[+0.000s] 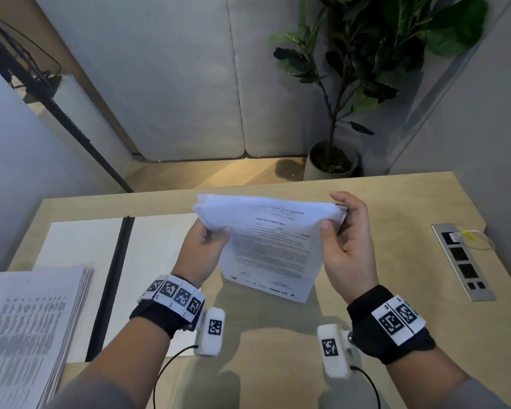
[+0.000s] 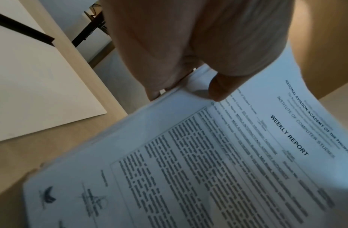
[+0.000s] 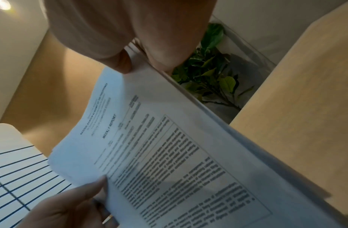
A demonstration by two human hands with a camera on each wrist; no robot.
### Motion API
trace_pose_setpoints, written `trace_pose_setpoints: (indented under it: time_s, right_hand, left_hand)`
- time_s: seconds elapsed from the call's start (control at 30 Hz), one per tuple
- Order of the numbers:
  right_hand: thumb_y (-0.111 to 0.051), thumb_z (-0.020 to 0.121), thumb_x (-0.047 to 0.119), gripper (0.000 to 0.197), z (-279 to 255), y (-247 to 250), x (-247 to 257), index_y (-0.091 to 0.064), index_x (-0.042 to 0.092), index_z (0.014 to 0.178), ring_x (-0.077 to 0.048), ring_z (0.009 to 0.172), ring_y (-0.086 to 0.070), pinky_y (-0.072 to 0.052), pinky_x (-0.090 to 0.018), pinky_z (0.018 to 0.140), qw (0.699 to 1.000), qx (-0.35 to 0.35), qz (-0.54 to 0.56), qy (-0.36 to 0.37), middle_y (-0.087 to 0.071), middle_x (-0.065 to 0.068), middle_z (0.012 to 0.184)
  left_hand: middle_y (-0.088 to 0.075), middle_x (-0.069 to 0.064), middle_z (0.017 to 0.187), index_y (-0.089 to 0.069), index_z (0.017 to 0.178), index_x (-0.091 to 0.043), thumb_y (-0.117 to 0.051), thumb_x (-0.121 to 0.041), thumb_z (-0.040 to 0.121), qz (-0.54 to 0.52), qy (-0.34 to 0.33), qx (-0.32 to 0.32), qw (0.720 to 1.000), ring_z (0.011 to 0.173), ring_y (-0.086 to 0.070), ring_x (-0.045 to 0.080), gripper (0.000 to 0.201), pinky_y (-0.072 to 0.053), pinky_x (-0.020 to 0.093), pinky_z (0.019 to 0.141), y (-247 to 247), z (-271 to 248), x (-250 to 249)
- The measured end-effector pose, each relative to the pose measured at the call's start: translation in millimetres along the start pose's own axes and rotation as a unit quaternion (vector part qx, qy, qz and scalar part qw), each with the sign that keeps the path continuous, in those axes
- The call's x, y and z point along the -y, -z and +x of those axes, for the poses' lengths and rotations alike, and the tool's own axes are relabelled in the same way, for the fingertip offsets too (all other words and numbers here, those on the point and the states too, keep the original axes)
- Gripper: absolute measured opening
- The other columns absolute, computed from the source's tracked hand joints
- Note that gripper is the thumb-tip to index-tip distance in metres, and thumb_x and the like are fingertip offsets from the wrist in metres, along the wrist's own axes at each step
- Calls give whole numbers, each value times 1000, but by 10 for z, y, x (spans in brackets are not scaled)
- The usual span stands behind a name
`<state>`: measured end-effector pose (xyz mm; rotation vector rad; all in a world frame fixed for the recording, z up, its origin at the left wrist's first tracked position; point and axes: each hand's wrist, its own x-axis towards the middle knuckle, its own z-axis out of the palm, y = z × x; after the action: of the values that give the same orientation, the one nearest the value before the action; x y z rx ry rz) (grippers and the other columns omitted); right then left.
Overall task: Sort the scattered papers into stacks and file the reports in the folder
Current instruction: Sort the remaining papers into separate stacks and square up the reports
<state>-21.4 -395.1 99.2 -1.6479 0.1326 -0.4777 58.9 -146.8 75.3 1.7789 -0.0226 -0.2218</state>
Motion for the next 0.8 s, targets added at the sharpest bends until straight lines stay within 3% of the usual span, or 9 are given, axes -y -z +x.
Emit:
trace_pose_setpoints:
  time_s: [0.1, 0.27, 0.37, 0.5, 0.57, 0.63, 0.7, 0.73, 0.8]
  right_hand:
    - [-73, 95, 7, 64, 37, 44, -60, -38, 31, 144, -20, 107, -68, -57, -42, 96, 995, 38, 30, -83, -64, 0, 118]
    - [-68, 97, 4, 32, 76, 10, -368, -64, 19, 125, -20, 116, -70, -50, -57, 106, 977, 63, -13, -203, -76, 4, 120]
    - [-58, 103, 3, 35, 46, -126, -180, -59, 19, 134, -12, 121, -66, -51, -39, 106, 985, 52, 16, -166, -72, 6, 126]
    - [-55, 104, 3, 40, -56, -221, 47, -53, 37, 126, -9, 123, -63, -51, -25, 101, 996, 39, 27, -76, -69, 13, 124]
    - [-56, 103, -1, 43, -104, -189, -36, -50, 35, 125, 1, 117, -62, -49, -18, 96, 996, 32, 17, -85, -68, 25, 117]
    - [-57, 101, -1, 41, -138, -146, -158, -48, 33, 123, 4, 104, -63, -49, -22, 90, 995, 34, -19, -94, -67, 30, 107]
    - [-58, 100, 0, 39, -154, -135, -216, -48, 31, 123, -2, 100, -63, -51, -29, 90, 993, 43, -39, -102, -66, 25, 104]
    - [-56, 100, -2, 40, -149, -140, -217, -48, 30, 122, -3, 101, -64, -52, -27, 91, 992, 47, -31, -109, -67, 24, 105]
    - [-51, 98, -10, 46, -122, -167, -196, -48, 30, 120, -2, 102, -65, -51, -23, 92, 991, 50, -16, -121, -68, 24, 105]
  left_hand:
    - [-76, -11, 119, -63, 131, -18, -53, -11, 107, -20, 20, -11, 1000, 111, -70, 5, 27, -53, 28, 93, -42, 8, -46]
    - [-73, -8, 125, -60, 133, -24, -51, -13, 107, -25, 15, -35, 999, 118, -68, 11, 29, -52, 36, 98, -108, -56, -21]
    - [-64, -9, 136, -47, 143, -24, -48, -11, 107, -14, -31, -59, 998, 129, -59, 11, 39, -48, 37, 108, -172, -151, -167]
    - [-50, -3, 150, -26, 154, -25, -46, -2, 106, -35, -103, -84, 990, 139, -48, 8, 57, -42, 25, 114, -136, -296, -312]
    - [-48, 2, 150, -26, 150, -22, -52, -8, 101, -25, -74, -84, 993, 139, -47, 12, 57, -40, 36, 118, -92, -331, -247]
    - [-56, -8, 134, -30, 143, -10, -53, -2, 99, -11, -41, -78, 996, 123, -56, 1, 50, -47, 36, 107, -63, -359, -96]
    - [-61, -21, 117, -37, 137, -7, -53, 9, 95, -2, -32, -78, 996, 109, -61, -4, 47, -50, 19, 92, -30, -362, 5]
    - [-63, -16, 119, -40, 136, -5, -54, 7, 91, -1, -28, -81, 996, 110, -62, 1, 50, -52, 18, 89, -8, -340, 44]
    - [-63, 12, 124, -42, 133, -1, -57, -7, 80, -9, -26, -90, 996, 112, -64, 19, 56, -57, 32, 90, 41, -277, 99]
